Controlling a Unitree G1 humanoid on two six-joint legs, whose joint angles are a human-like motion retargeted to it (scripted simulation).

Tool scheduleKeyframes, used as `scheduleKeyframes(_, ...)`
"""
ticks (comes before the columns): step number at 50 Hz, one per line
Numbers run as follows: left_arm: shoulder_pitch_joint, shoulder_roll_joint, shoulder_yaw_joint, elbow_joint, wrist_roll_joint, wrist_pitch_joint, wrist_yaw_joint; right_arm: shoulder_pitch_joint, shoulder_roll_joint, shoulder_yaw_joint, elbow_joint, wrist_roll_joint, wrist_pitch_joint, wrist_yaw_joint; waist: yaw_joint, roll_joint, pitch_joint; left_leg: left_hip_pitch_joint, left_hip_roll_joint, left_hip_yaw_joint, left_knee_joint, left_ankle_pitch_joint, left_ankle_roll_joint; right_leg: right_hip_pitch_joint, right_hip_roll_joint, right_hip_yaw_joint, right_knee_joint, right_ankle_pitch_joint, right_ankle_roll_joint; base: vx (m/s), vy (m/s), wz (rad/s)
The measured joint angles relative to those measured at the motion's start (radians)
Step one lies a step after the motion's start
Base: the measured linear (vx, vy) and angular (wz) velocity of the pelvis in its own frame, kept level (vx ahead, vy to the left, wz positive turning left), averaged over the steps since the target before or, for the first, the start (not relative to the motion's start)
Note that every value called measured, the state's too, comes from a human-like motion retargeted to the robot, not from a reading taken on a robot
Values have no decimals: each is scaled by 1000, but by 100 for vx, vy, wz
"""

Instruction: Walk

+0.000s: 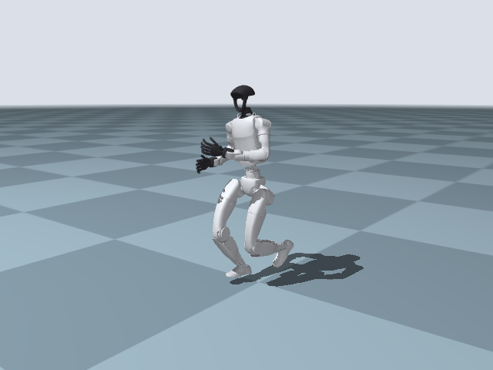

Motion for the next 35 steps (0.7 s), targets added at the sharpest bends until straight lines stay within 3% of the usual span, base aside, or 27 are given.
scheduleKeyframes(3, 159, -15, 19, 60, -16, 47, -31, -158, 37, 29, -8, -22, 7, -35, 58, -21, 14, -161, 27, 10, 139, -4, 38, 51, -3, 13, 13, -66, -28, 0, 0, 0)
scheduleKeyframes(7, 375, -3, 76, 87, -56, 77, -50, -350, 69, 53, -39, -52, 2, -85, 149, -53, 13, -367, 17, 17, 67, -77, 100, 167, -9, 49, -49, -89, -9, 0, 0, 0)
scheduleKeyframes(10, 504, 33, 122, 75, -87, 76, -54, -441, 68, 64, -66, -52, -7, -110, 190, -95, 5, -451, -60, 28, -169, -115, 117, 275, -54, 74, -108, -72, 36, 2, 1, 9)
scheduleKeyframes(14, 589, 75, 153, 54, -81, 62, -37, -455, 62, 83, -83, -60, -7, -102, 187, -185, -16, -439, -237, 37, -482, -112, 130, 377, -183, 101, -73, -26, 129, 5, 5, 50)
scheduleKeyframes(17, 577, 85, 146, 38, -48, 48, -12, -404, 69, 114, -69, -77, -3, -63, 164, -231, -18, -397, -324, 42, -484, -118, 164, 391, -260, 114, 97, 89, 195, -2, 5, 42)
scheduleKeyframes(20, 481, 82, 122, 12, 9, 25, 36, -327, 80, 146, -36, -100, 6, -17, 119, -266, -4, -360, -381, 58, -411, -170, 213, 315, -341, 117, 363, 217, 219, -5, 5, 35)
scheduleKeyframes(25, 163, 75, 93, -11, 85, -12, 100, -185, 72, 146, 12, -91, 6, 59, -23, -305, -7, -267, -452, 40, -453, -193, 240, 27, -455, 163, 603, 171, 167, -5, 3, 38)
scheduleKeyframes(27, 56, 69, 93, -24, 80, -20, 100, -131, 47, 129, -4, -45, 2, 83, -67, -283, -7, -199, -436, 17, -487, -193, 224, -74, -445, 164, 557, 144, 146, -1, 0, -17)
scheduleKeyframes(30, -43, 61, 88, -40, 59, -34, 79, -55, 14, 92, -37, 32, -4, 93, -101, -221, 0, -94, -364, -16, -501, -193, 173, -149, -363, 131, 360, 126, 135, 1, -3, -62)
scheduleKeyframes(35, -43, 37, 52, -18, 24, -28, 16, 2, -6, 42, -70, 109, 14, 109, -47, -78, 27, -5, -162, -56, -292, -183, 58, -61, -110, 52, 27, 120, 108, 3, -5, -87)
